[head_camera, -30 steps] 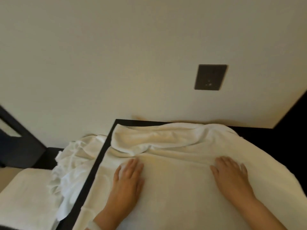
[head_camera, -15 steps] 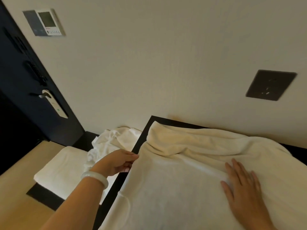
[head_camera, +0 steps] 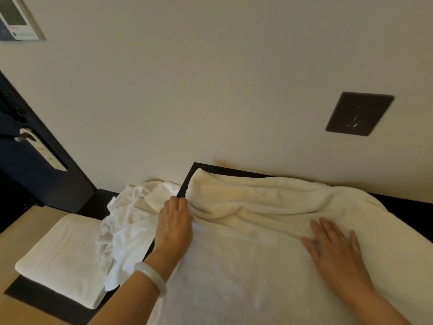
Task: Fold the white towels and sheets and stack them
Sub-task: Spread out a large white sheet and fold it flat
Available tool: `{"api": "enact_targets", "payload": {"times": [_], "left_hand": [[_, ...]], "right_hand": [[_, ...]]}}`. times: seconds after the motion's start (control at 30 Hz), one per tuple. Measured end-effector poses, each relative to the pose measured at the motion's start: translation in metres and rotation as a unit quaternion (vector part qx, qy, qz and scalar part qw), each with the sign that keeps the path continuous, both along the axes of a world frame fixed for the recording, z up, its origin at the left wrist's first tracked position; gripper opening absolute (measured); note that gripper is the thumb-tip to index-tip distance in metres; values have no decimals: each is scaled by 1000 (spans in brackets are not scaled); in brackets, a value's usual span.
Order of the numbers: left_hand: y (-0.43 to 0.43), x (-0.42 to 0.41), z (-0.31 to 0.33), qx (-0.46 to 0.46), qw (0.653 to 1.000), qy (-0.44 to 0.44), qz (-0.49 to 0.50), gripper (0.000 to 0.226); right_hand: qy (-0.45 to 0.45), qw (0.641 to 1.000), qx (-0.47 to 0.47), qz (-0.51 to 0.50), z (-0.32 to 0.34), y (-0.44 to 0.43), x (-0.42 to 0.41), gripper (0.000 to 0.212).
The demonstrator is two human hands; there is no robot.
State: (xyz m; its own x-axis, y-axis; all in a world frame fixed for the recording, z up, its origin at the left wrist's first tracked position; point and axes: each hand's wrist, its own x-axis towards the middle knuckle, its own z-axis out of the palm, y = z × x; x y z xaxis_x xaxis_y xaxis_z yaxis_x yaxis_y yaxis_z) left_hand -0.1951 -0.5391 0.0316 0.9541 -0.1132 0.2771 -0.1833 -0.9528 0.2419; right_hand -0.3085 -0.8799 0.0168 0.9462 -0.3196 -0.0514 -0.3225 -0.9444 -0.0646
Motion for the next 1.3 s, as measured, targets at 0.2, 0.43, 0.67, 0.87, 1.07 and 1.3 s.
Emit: {"api": "enact_targets", "payload": {"times": [0.2,0.43,0.67,0.87,1.07,1.3], "left_hand": [[-4,-5,-23,-6,998,45,-47,56],[-2,-2,-28,20,992,112,-58,58],[15,-41,-31,25,992,102,-64,63],[29,-92,-26,17,993,102,-57,65],[30,-91,-14,-42,991,119,-41,62],[14,0,30,-196,971,135,18,42]], "right_hand": [[-17,1000,-1,8,-5,1,9,81],[-4,1000,11,4,-7,0,9,67],[-14,1000,9,17,-2,14,-30,70],[18,1000,7,21,7,33,-74,83],[-46,997,60,26,37,18,-64,33],[-107,979,172,31,61,-27,47,28]]}}
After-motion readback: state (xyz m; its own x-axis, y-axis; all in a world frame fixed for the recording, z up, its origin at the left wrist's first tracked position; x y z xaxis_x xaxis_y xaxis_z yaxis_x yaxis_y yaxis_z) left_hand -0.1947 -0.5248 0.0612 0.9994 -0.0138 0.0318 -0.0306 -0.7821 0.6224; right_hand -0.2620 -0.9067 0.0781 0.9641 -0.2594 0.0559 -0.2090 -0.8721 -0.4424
